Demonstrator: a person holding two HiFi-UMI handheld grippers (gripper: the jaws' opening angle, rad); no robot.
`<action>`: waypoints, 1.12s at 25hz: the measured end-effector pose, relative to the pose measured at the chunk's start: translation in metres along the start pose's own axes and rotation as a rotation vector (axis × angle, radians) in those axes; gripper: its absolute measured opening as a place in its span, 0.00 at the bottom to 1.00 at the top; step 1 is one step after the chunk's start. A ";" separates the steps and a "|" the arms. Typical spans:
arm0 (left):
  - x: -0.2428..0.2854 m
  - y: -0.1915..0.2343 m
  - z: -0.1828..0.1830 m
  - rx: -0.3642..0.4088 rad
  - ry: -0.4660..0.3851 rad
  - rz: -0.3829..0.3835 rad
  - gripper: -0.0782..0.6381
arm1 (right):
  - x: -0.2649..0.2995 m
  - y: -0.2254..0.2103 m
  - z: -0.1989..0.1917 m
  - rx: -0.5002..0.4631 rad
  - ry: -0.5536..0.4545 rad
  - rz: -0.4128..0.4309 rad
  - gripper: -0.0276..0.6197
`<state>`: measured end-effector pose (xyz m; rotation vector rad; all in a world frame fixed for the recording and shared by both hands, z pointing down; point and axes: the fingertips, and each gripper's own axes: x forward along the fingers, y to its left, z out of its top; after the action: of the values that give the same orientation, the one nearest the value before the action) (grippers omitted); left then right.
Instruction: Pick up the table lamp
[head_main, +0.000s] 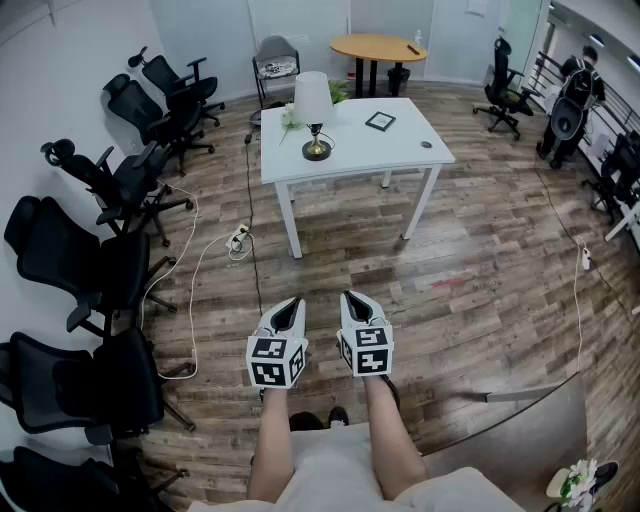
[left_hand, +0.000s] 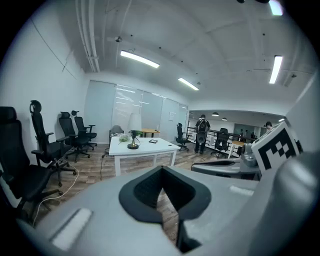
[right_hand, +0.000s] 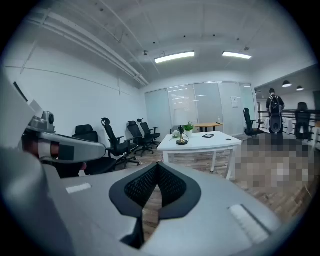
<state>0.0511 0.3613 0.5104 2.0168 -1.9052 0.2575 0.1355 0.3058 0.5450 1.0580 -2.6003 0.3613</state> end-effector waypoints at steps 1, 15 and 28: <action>-0.001 0.001 0.000 0.004 -0.001 0.004 0.11 | 0.000 0.003 -0.002 -0.001 0.001 0.011 0.08; 0.018 0.031 -0.008 -0.026 -0.001 0.014 0.11 | 0.034 0.010 -0.003 0.032 -0.037 0.091 0.08; 0.098 0.090 0.030 -0.017 0.017 -0.074 0.11 | 0.130 -0.003 0.024 0.048 0.028 0.077 0.08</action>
<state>-0.0343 0.2561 0.5301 2.0620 -1.8123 0.2380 0.0450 0.2132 0.5718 0.9633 -2.6248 0.4557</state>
